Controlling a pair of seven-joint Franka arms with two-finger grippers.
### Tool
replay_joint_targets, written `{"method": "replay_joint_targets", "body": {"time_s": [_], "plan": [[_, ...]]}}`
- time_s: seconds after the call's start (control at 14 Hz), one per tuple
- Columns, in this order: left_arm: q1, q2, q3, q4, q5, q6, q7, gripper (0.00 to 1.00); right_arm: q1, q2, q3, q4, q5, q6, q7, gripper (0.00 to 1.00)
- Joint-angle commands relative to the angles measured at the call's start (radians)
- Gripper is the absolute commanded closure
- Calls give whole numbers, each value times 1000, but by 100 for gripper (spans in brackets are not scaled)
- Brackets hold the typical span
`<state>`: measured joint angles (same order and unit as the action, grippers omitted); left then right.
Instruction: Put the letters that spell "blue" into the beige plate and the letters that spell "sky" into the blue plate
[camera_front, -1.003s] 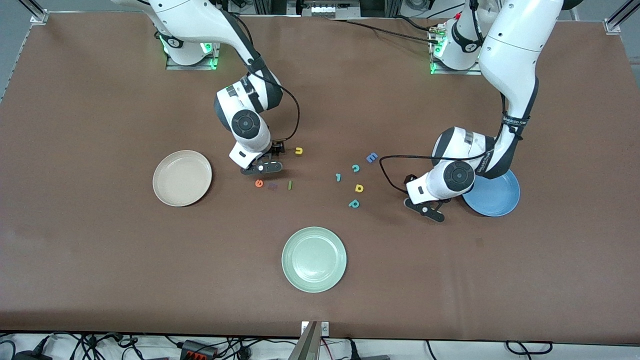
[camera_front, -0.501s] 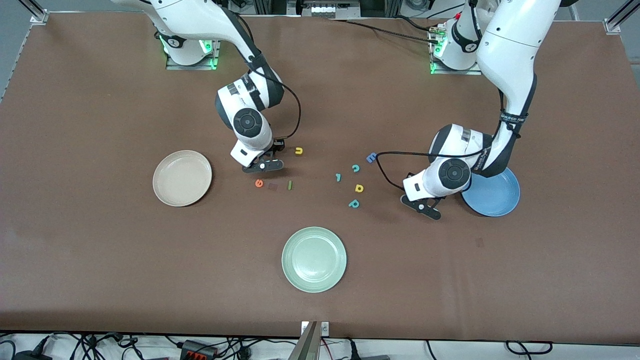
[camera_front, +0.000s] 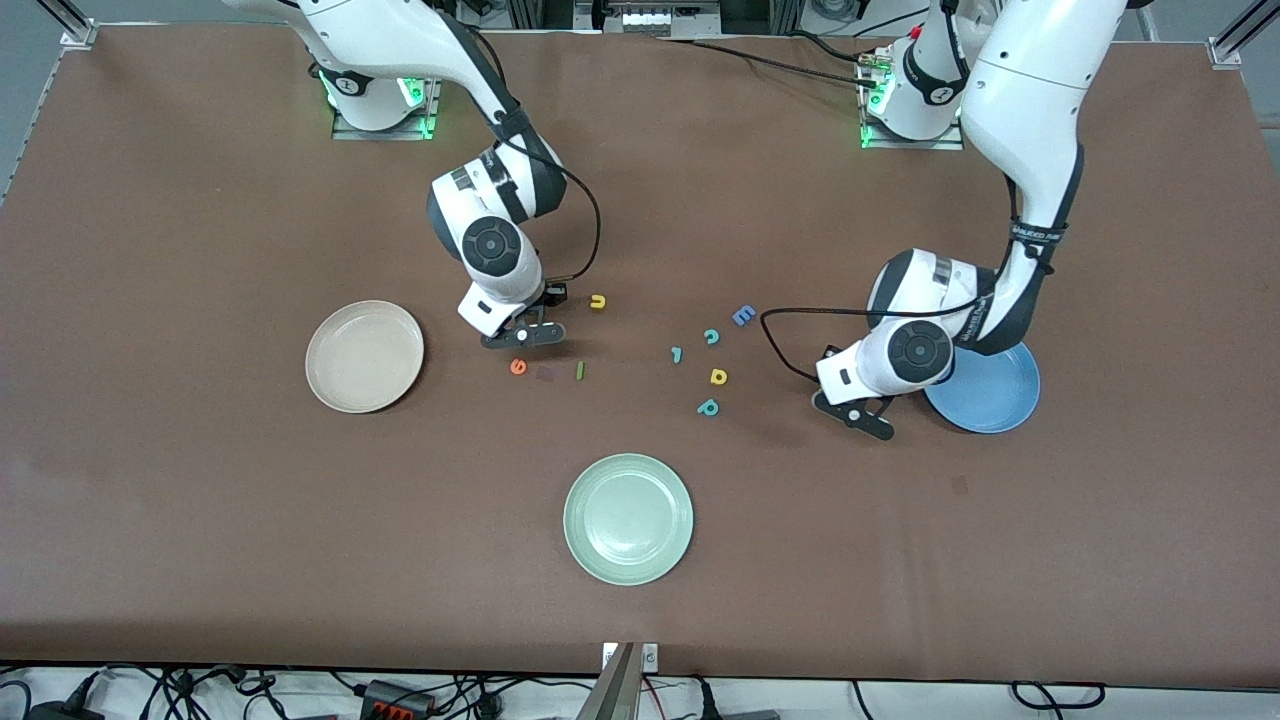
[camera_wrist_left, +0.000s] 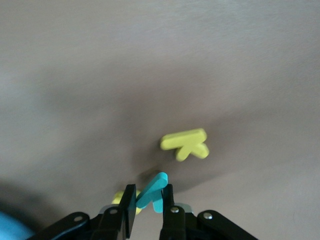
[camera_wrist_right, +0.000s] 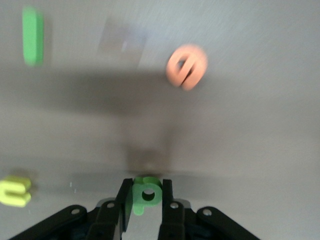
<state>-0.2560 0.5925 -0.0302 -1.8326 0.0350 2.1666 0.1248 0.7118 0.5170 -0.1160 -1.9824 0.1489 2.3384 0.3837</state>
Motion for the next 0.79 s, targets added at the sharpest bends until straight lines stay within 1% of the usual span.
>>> {"method": "replay_joint_targets", "body": {"time_s": [0.0, 0.14, 0.21, 0.29, 0.36, 0.43, 0.5, 0.57, 0.72], "plan": [[38, -40, 4, 96, 5, -195, -4, 99, -99, -52, -33, 16, 5, -14, -37, 85], [79, -40, 3, 182, 0, -357, -2, 99, -178, -54, -56, 22, 0, -13, -97, 85], [86, -40, 6, 208, 3, -417, -7, 99, -213, -54, -68, 25, -2, -14, -144, 85], [96, -43, 10, 211, 6, -448, -7, 98, -241, -54, -76, 24, -3, -14, -181, 85], [118, -43, 29, 211, 22, -458, -5, 98, -268, -49, -82, 22, -3, -14, -216, 85], [144, -39, 47, 210, 67, -455, 7, 98, -305, -45, -82, 17, -3, -14, -268, 85], [187, -28, 47, 202, 107, -446, 9, 98, -325, -38, -82, 13, -3, -16, -288, 85], [237, -10, 36, 199, 111, -424, 13, 97, -333, -29, -82, 11, -3, -33, -298, 85], [242, 1, 33, 197, 115, -390, 29, 97, -347, -15, -82, 10, -5, -56, -301, 85]]}}
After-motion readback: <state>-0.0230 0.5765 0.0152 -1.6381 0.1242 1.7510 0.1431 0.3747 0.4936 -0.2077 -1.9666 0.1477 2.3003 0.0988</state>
